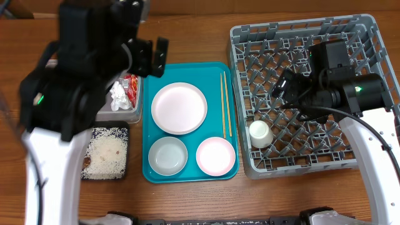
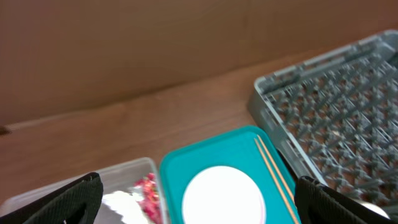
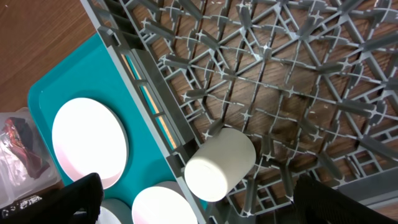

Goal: Sort waste into correct bins and load items into the dishwasher

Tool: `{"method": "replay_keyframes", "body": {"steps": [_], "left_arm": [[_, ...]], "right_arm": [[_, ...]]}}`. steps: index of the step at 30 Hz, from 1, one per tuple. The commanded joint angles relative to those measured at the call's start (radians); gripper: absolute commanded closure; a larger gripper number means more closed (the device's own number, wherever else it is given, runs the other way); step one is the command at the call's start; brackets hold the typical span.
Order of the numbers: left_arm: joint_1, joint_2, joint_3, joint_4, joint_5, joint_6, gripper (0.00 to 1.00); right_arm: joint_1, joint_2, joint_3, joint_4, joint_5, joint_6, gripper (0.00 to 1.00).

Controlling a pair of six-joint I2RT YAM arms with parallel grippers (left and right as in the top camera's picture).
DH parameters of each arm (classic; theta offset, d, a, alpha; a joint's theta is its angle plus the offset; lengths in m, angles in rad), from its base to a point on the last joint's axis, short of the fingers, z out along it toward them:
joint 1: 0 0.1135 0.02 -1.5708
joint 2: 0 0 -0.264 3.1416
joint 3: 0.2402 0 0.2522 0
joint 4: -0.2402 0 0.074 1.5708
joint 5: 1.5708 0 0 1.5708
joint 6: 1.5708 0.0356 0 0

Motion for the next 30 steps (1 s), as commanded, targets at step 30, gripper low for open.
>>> {"method": "replay_keyframes", "body": {"steps": [30], "left_arm": [[0.079,-0.977,-1.493,1.051,-0.035,0.018,0.00]], "right_arm": [[-0.003,-0.005,0.020,0.005,0.008,-0.002,0.00]]}}
